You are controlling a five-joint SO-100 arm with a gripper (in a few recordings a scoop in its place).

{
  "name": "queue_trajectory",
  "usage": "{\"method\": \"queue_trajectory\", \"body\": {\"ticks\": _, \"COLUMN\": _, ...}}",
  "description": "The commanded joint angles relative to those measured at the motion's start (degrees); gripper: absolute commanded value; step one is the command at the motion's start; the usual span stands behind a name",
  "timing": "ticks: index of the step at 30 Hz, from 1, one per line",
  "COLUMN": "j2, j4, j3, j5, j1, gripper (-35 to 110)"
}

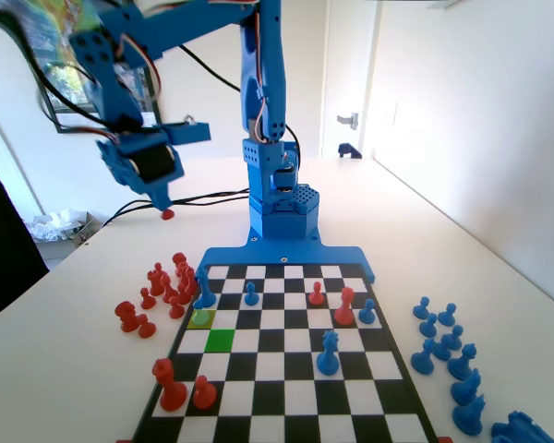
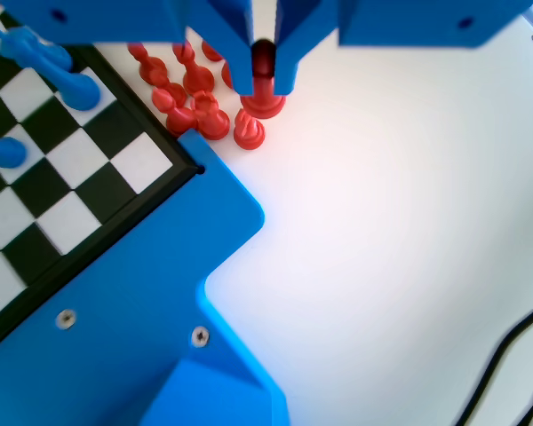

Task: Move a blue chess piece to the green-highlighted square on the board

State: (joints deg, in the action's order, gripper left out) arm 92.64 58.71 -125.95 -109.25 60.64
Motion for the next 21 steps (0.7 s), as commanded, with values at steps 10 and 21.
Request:
{"method": "queue_trajectory", "body": {"ticks": 10, "j2": -2.46, "j4": -16.96, "j3": -6.59, "j5": -0.97, "j1": 2.81, "gripper": 1}}
{"method": "queue_trajectory", "body": {"ticks": 21, "j2": -5.54, "j4": -22.94, "j3": -9.49, "j5": -2.64, "j1": 4.04, "gripper": 1}}
